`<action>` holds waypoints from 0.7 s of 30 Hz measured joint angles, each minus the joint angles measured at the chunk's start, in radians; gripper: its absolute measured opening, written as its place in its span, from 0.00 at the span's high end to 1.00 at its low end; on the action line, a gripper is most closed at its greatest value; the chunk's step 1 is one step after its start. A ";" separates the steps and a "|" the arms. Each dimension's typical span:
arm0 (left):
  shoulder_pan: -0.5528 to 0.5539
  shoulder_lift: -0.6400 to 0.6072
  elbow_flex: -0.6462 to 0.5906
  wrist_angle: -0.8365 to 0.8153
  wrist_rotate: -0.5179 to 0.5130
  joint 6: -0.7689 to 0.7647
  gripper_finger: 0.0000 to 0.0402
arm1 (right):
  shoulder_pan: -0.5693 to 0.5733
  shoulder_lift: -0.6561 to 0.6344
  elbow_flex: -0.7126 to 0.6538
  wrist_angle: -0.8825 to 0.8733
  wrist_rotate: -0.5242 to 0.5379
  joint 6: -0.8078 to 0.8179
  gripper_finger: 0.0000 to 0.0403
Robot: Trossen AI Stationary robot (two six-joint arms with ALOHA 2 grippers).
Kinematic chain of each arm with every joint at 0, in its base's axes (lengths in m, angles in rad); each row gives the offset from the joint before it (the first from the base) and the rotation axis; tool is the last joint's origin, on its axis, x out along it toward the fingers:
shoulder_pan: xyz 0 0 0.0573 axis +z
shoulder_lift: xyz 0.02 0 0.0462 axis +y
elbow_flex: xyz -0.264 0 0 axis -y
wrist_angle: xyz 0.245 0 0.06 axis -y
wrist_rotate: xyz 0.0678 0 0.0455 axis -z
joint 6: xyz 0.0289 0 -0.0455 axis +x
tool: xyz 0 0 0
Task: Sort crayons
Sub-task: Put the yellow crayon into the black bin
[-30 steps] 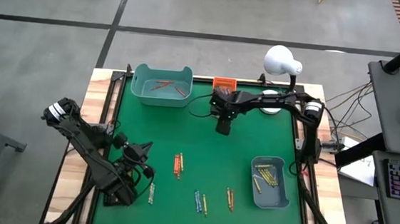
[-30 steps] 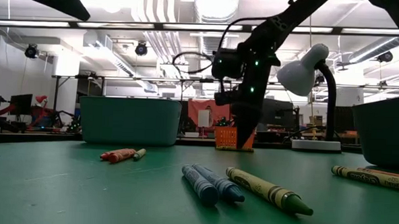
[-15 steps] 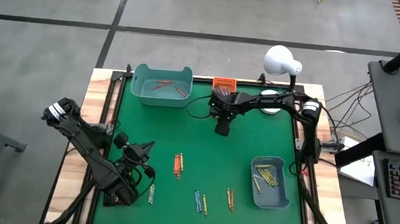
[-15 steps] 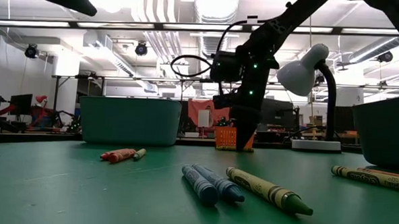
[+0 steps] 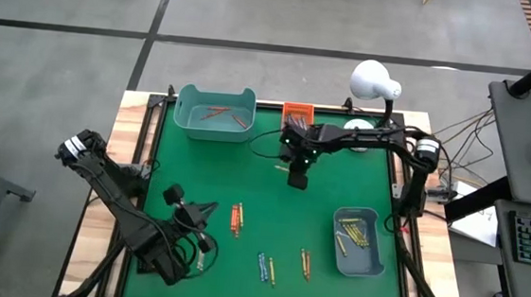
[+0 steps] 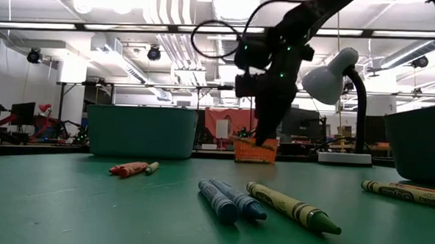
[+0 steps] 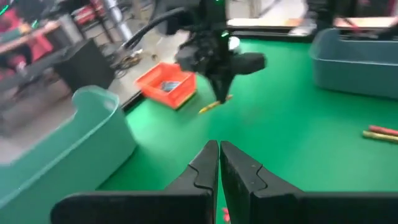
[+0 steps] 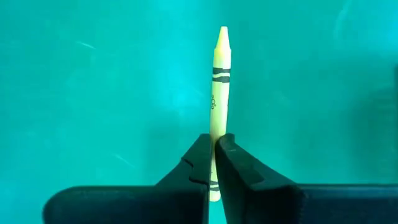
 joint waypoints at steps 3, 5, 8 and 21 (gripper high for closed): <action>0.000 0.000 0.049 0.060 -0.001 0.198 1.00 | 0.050 -0.047 -0.048 0.082 -0.003 0.024 0.98; 0.001 0.000 0.078 0.060 -0.001 0.293 1.00 | 0.083 -0.088 -0.091 0.174 -0.036 0.040 0.98; 0.009 -0.003 0.107 0.055 -0.004 0.411 1.00 | 0.125 -0.147 -0.181 0.354 -0.073 0.090 0.98; 0.184 -0.258 0.009 0.085 0.109 0.802 1.00 | 0.262 -0.307 -0.426 1.097 -0.071 0.191 0.98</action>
